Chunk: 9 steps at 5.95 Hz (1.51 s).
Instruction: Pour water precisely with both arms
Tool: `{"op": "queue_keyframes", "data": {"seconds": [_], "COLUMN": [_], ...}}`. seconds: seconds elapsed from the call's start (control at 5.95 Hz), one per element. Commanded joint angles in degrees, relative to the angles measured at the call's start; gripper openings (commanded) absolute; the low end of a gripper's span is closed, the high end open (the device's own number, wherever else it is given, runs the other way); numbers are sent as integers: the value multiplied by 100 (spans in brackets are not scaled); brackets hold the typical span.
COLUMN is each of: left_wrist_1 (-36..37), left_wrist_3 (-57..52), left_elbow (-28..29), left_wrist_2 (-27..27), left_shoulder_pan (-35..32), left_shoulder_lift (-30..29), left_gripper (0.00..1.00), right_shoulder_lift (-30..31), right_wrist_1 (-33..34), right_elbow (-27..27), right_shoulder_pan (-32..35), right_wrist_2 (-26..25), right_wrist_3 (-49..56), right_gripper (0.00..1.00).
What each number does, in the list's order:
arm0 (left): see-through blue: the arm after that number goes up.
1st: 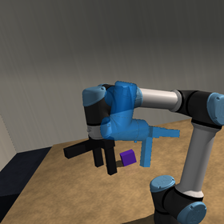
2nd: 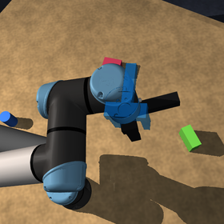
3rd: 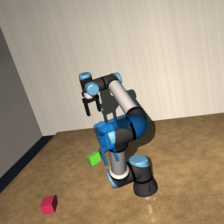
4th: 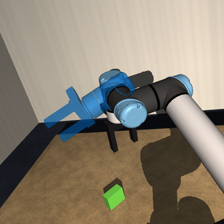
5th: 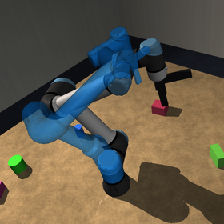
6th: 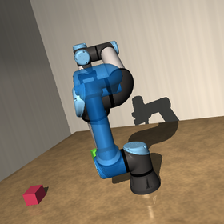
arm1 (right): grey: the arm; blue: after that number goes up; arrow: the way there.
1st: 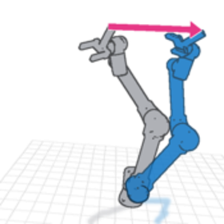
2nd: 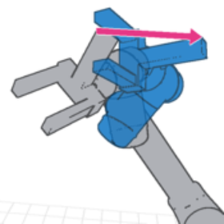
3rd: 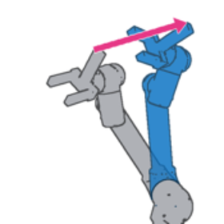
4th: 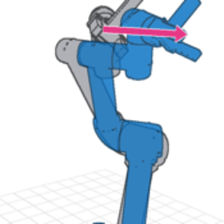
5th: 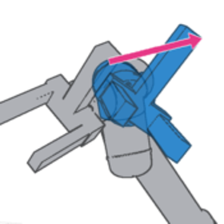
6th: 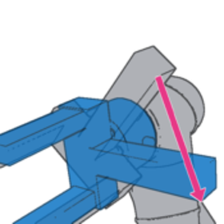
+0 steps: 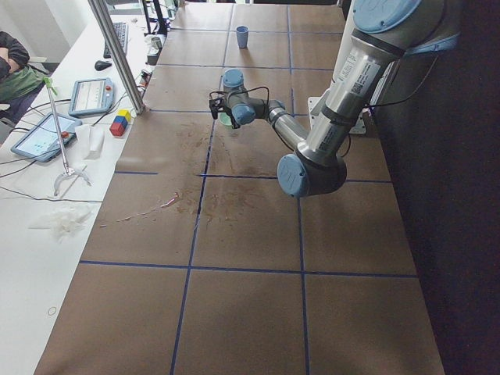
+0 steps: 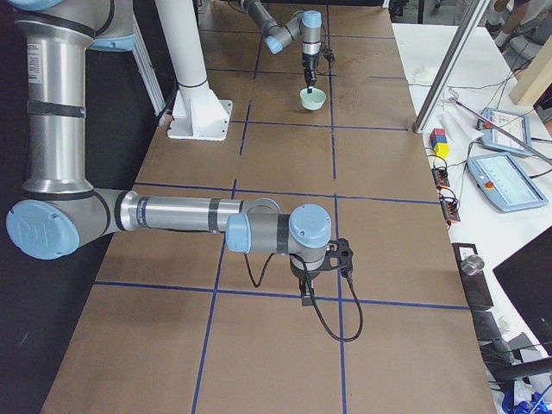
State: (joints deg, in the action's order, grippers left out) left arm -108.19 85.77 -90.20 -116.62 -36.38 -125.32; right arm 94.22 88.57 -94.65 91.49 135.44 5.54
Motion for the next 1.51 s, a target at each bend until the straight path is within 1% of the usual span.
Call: {"op": "queue_keyframes", "data": {"seconds": [0.0,0.17,0.67,0.84,1.01,1.18,1.34], "left_wrist_1": [430,396,360,360,351,343,360], "left_wrist_3": [289,291,256,247,238,229,238], "left_elbow": [316,537,679,706,706,706,688], "left_wrist_2": [462,656,658,658,650,658,658], "left_shoulder_pan": [428,500,501,501,501,501,501], "left_shoulder_lift": [-710,-861,-810,-810,-810,-810,-810], "left_gripper": [0,0,0,6,27,79,100], "right_shoulder_lift": [0,0,0,0,0,0,0], "right_wrist_1": [3,11,3,-6,-6,-6,-15], "right_elbow": [16,17,17,17,17,17,-1], "right_shoulder_pan": [0,0,0,0,0,0,0], "right_wrist_2": [0,0,0,0,0,0,0], "right_wrist_3": [0,0,0,0,0,0,0], "right_gripper": [100,100,100,100,100,100,100]}}
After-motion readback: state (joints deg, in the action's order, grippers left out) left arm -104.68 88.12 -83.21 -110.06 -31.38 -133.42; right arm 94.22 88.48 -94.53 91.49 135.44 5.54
